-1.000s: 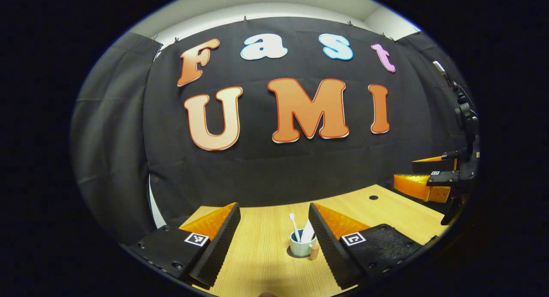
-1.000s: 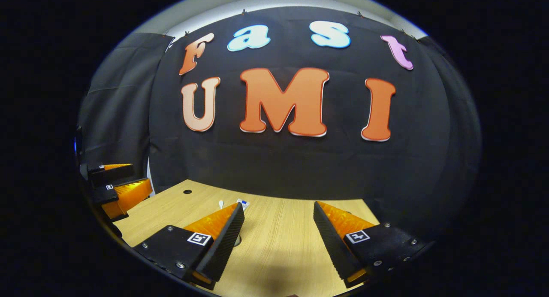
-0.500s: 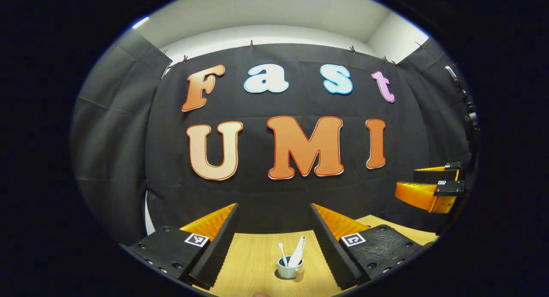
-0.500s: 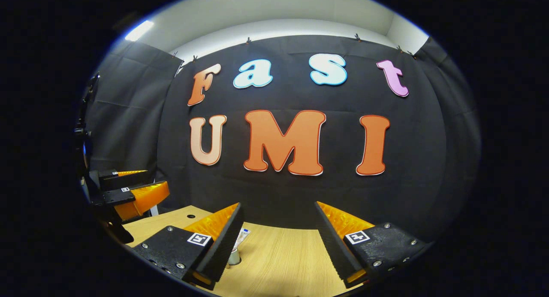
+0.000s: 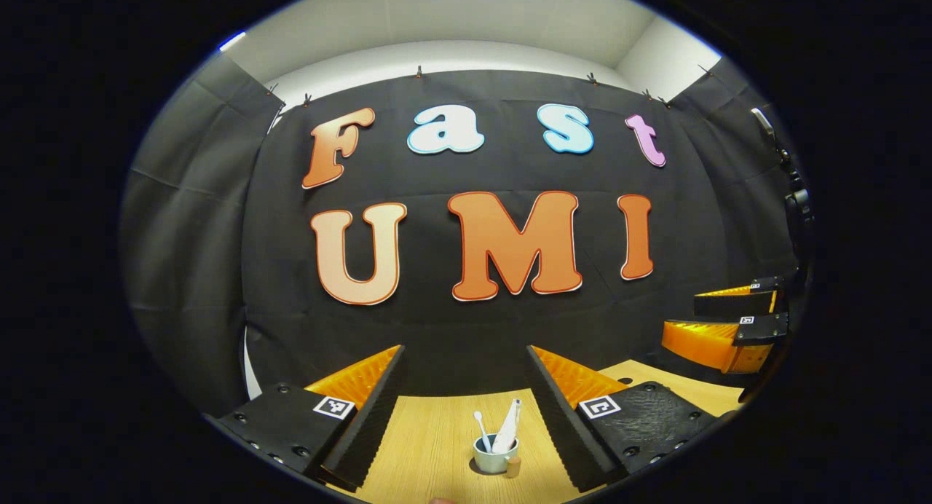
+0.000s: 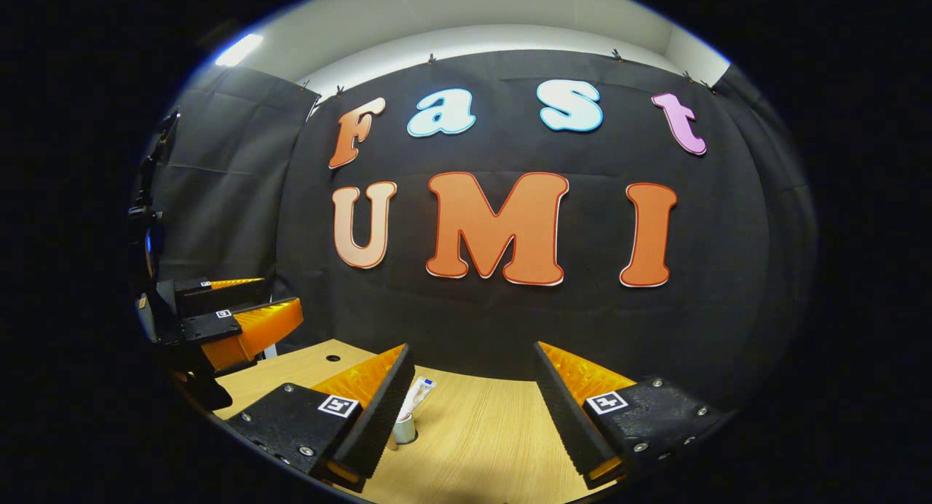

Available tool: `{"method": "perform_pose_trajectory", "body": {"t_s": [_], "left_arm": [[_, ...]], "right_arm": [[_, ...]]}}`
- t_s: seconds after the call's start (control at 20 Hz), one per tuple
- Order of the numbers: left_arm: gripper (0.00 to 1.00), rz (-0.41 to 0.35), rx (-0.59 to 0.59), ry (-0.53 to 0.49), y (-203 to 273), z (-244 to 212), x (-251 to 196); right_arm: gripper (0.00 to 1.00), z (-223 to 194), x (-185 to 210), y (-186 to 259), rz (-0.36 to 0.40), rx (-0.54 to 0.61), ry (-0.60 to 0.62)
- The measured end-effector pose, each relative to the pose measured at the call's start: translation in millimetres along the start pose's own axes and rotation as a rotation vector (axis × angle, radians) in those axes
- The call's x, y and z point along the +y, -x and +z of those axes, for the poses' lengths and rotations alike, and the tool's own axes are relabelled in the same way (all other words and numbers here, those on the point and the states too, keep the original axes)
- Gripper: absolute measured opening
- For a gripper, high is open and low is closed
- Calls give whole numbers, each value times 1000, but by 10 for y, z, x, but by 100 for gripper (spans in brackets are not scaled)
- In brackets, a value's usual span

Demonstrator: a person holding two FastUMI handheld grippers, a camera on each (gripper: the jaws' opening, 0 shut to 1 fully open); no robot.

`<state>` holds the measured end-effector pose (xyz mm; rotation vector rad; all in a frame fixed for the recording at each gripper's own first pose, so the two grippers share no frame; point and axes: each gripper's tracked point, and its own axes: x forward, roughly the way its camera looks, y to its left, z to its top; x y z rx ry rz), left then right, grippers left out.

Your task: Put the toothbrush and toothpaste on the desktop into the cup, then pick up the cup and place it on the coaster on the desktop.

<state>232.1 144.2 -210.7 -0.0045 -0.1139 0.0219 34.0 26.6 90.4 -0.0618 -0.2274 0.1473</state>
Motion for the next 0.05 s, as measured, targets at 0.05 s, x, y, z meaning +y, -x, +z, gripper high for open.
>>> {"method": "perform_pose_trajectory", "body": {"t_s": [0.05], "left_arm": [[96,-4,-4,-11,-24,2,12]], "right_arm": [[98,-30,-2,-25,-5,5,6]]}}
